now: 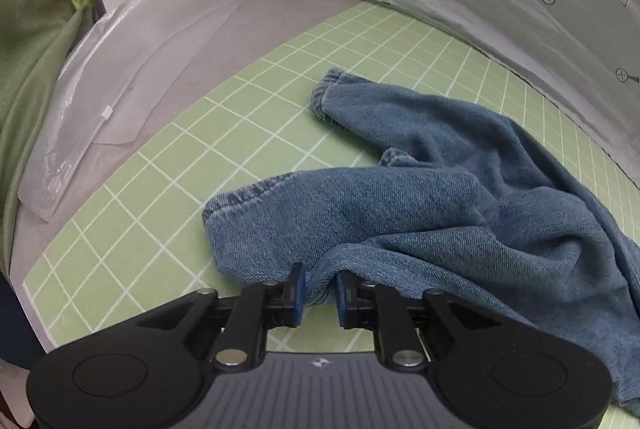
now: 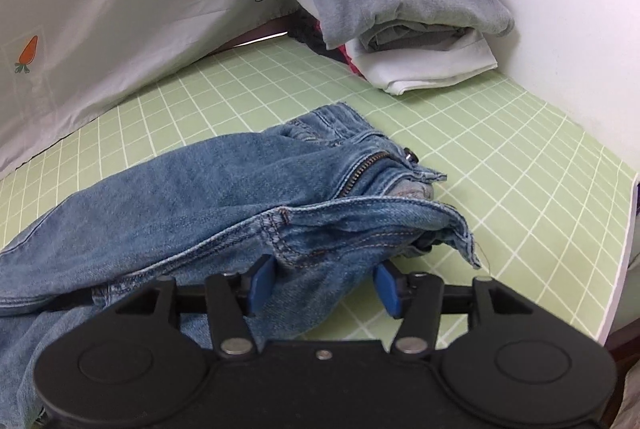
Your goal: Fold clothes
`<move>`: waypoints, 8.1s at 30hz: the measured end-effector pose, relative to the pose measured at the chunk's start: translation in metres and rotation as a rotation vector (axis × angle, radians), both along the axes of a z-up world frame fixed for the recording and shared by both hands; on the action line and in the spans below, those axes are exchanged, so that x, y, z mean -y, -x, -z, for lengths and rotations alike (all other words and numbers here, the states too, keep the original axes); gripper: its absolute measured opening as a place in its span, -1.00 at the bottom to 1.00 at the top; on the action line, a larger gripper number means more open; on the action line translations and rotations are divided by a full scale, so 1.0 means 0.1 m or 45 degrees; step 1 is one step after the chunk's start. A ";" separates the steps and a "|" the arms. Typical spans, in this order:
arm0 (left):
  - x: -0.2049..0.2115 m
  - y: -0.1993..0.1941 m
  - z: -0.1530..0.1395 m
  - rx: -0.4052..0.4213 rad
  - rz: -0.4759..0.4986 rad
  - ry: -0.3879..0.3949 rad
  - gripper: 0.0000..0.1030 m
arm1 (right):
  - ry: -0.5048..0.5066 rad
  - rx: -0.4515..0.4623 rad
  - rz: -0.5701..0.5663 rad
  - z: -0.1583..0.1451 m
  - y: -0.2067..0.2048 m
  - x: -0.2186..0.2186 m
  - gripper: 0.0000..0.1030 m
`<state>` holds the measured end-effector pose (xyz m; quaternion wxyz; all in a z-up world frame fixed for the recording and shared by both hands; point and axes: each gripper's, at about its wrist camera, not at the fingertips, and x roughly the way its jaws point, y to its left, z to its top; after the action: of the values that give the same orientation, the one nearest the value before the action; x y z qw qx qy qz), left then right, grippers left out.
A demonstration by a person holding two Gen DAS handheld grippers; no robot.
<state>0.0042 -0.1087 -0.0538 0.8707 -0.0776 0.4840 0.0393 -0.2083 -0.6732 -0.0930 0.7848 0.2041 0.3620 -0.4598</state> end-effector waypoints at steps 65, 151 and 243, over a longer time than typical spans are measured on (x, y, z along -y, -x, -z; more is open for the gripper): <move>0.43 -2.12 0.38 -0.238 -0.191 0.079 0.72 | -0.867 0.503 0.234 0.61 -1.42 -0.11 1.00; 0.16 -0.19 0.37 -0.066 -0.324 0.283 -0.98 | -0.468 0.564 0.236 0.37 0.25 0.15 -0.74; -0.77 -0.12 -0.04 0.136 -0.384 0.216 -0.82 | -0.200 0.117 -0.085 -0.06 0.05 -0.46 0.37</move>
<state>0.0157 -0.0313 -0.0497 0.8698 -0.2244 0.4215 0.1245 -0.2133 -0.6268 -0.0869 0.7970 0.2736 0.3671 -0.3940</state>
